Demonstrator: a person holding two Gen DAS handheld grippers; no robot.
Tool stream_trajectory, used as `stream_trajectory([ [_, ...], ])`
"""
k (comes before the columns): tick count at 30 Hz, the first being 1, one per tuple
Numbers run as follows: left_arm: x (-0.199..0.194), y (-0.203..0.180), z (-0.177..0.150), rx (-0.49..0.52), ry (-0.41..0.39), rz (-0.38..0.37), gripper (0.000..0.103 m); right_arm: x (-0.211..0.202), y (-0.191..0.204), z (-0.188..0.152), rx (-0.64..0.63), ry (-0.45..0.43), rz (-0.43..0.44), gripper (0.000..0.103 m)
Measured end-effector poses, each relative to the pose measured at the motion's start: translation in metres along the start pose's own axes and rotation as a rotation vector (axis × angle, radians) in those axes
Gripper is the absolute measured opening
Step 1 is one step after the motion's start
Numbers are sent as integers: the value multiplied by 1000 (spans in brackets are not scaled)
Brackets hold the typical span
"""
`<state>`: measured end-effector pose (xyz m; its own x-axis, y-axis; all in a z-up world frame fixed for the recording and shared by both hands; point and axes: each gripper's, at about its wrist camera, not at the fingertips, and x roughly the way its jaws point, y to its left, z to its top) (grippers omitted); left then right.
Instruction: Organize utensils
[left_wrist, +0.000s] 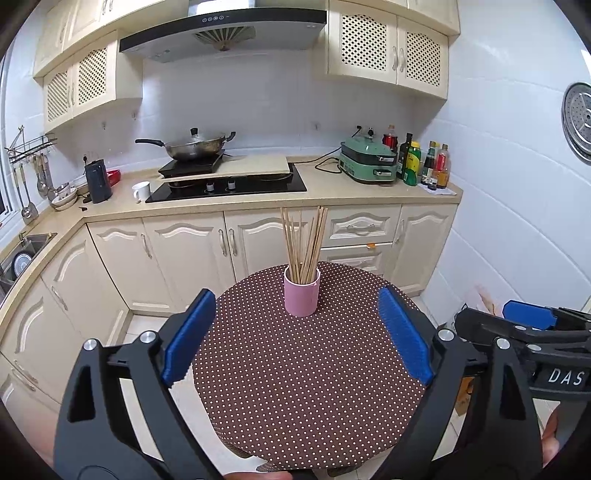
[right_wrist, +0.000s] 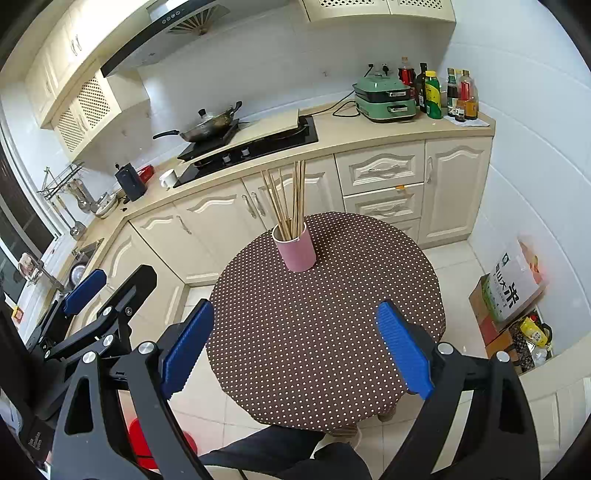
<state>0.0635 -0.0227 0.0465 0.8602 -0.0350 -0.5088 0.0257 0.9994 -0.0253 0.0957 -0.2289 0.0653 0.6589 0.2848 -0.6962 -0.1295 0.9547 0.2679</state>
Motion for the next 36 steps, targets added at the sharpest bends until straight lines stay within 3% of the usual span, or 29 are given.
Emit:
stream_trajectory([
  [13,22,3,-9,-15,42,-16,88,15,-4,-3,5,31,-18,86],
  [36,20,2,-1,-14,48,-18,88,13,-7,2,17,43,-38,87],
])
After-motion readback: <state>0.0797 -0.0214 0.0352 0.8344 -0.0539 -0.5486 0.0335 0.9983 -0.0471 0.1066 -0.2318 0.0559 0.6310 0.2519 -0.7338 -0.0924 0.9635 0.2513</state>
